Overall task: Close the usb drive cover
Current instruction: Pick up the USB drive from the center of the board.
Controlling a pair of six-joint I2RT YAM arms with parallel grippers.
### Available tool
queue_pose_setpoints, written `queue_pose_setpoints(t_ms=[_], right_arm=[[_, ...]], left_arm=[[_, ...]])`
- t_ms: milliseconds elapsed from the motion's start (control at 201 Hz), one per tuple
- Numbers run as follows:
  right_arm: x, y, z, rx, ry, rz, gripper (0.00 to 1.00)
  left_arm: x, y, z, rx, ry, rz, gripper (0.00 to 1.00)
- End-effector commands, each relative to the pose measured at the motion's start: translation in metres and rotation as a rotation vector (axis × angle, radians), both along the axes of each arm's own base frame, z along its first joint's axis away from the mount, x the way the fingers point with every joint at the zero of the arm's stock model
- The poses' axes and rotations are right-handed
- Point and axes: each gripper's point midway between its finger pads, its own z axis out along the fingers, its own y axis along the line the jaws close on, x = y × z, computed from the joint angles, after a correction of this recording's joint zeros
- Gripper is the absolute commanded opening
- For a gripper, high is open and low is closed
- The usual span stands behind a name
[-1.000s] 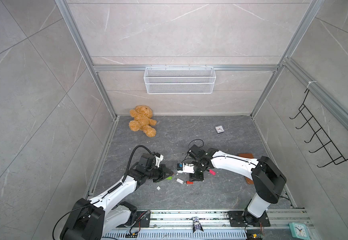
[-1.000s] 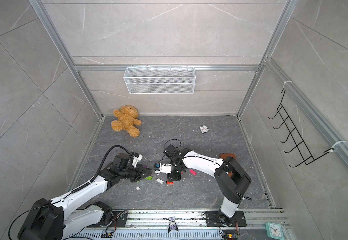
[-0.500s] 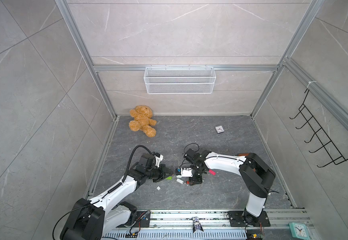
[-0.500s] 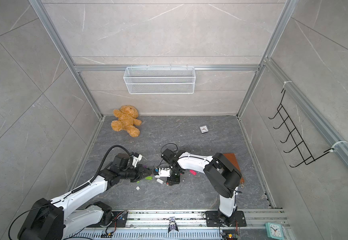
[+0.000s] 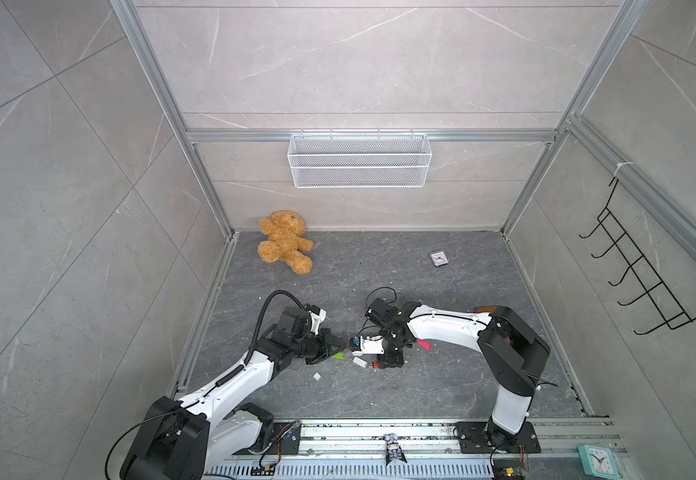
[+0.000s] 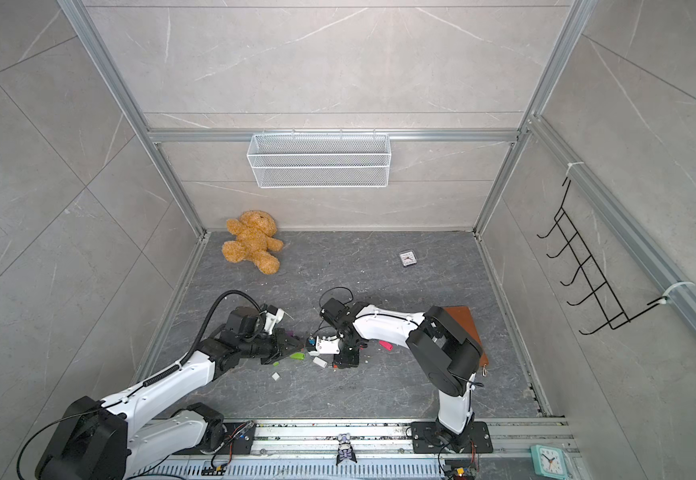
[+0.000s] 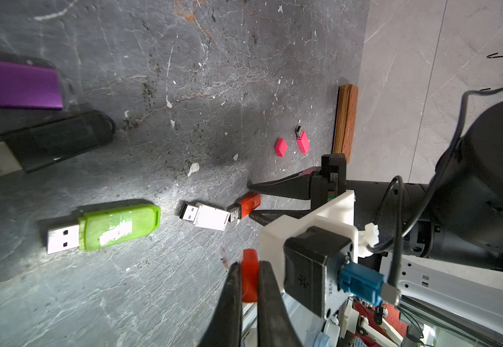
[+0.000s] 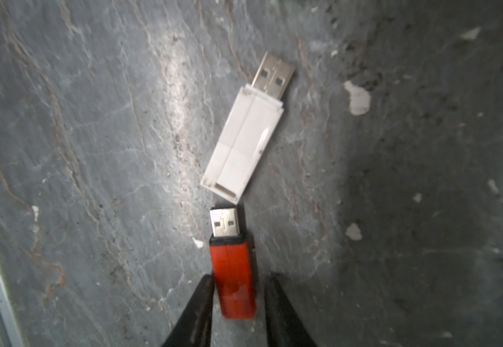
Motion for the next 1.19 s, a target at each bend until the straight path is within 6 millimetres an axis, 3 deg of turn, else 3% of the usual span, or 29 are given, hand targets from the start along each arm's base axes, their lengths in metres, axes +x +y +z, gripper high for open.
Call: queue_pose_setpoints(t_ms=[0, 259, 404, 598, 738, 1012, 1187], right_arm=[[-0.009, -0.006, -0.011, -0.033, -0.006, 0.027, 0.31], [-0.012, -0.005, -0.012, -0.031, 0.013, 0.035, 0.28], [-0.012, -0.004, -0.014, -0.046, 0.034, 0.044, 0.33], [-0.013, -0.001, -0.010, -0.027, 0.035, 0.047, 0.17], [-0.018, 0.015, 0.013, 0.112, 0.041, 0.006, 0.17], [0.000, 0.037, 0.074, 0.380, -0.079, -0.197, 0.15], [0.006, 0.044, 0.092, 0.471, -0.099, -0.269, 0.14]], left_arm=[[0.002, 0.000, 0.006, -0.009, -0.026, -0.006, 0.00], [0.001, -0.001, 0.006, -0.015, -0.023, -0.010, 0.00], [0.001, -0.002, 0.007, -0.017, -0.019, -0.013, 0.00], [0.001, -0.003, 0.011, -0.027, -0.021, -0.011, 0.00], [0.003, -0.005, 0.016, -0.047, -0.026, -0.011, 0.00], [0.007, -0.015, 0.031, -0.136, -0.038, -0.013, 0.00], [0.009, -0.020, 0.043, -0.183, -0.054, -0.033, 0.00]])
